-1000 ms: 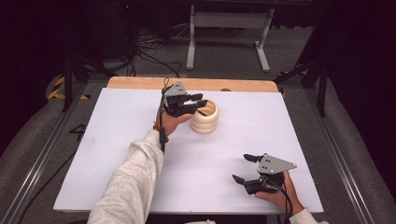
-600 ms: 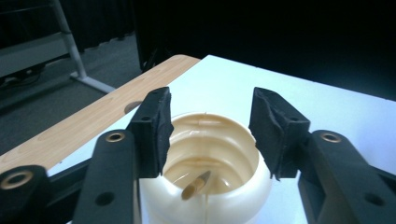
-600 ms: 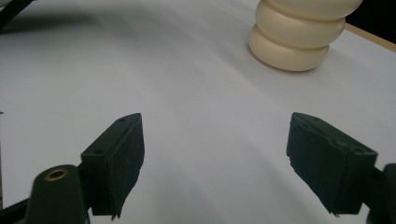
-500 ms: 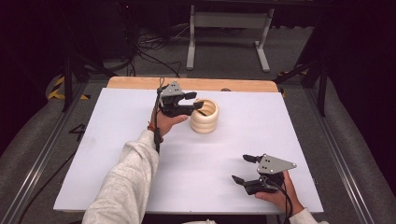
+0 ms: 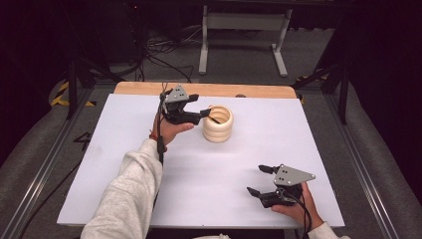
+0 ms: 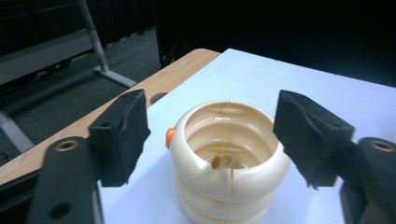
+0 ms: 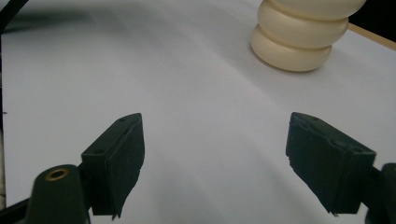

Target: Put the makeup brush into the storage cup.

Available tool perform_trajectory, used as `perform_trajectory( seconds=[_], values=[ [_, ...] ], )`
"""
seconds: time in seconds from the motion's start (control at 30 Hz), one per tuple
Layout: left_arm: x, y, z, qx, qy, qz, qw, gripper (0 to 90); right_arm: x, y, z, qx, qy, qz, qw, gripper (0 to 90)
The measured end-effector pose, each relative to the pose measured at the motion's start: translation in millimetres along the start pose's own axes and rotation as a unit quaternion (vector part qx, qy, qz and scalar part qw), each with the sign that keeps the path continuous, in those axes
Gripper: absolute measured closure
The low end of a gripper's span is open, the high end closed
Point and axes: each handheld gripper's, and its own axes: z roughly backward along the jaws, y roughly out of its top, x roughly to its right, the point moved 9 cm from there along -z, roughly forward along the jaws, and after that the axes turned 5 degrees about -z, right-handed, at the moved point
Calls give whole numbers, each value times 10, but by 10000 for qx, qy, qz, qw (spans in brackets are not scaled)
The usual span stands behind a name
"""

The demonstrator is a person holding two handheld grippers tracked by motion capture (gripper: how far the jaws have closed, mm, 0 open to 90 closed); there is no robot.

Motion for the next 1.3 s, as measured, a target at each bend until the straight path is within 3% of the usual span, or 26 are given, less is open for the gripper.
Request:
perform_trajectory(
  seconds=[0.23, 0.43, 0.6, 0.7, 0.9, 1.3],
  values=[
    [5, -12, 93, -52, 38, -50, 10000, 176, 7, 4, 6, 5, -24, 10, 10000, 204],
    [-5, -30, 173, -98, 151, -186, 9997, 167, 13, 10, 13, 25, -43, 23, 10000, 203],
    [-11, -80, 245, -155, 180, -146, 9996, 153, 36, 18, 31, 55, -88, 7, 9999, 198],
    [-28, -133, 300, -232, 217, -223, 9992, 148, 54, 10, 32, 27, -154, 51, 9999, 192],
    [-3, -197, 377, -220, 162, -179, 9995, 138, 68, 17, 31, 37, -244, 72, 9997, 174],
    [81, -312, 546, -421, 126, -450, 9980, 124, 111, 20, 51, 76, -329, 62, 9994, 150]
  ],
)
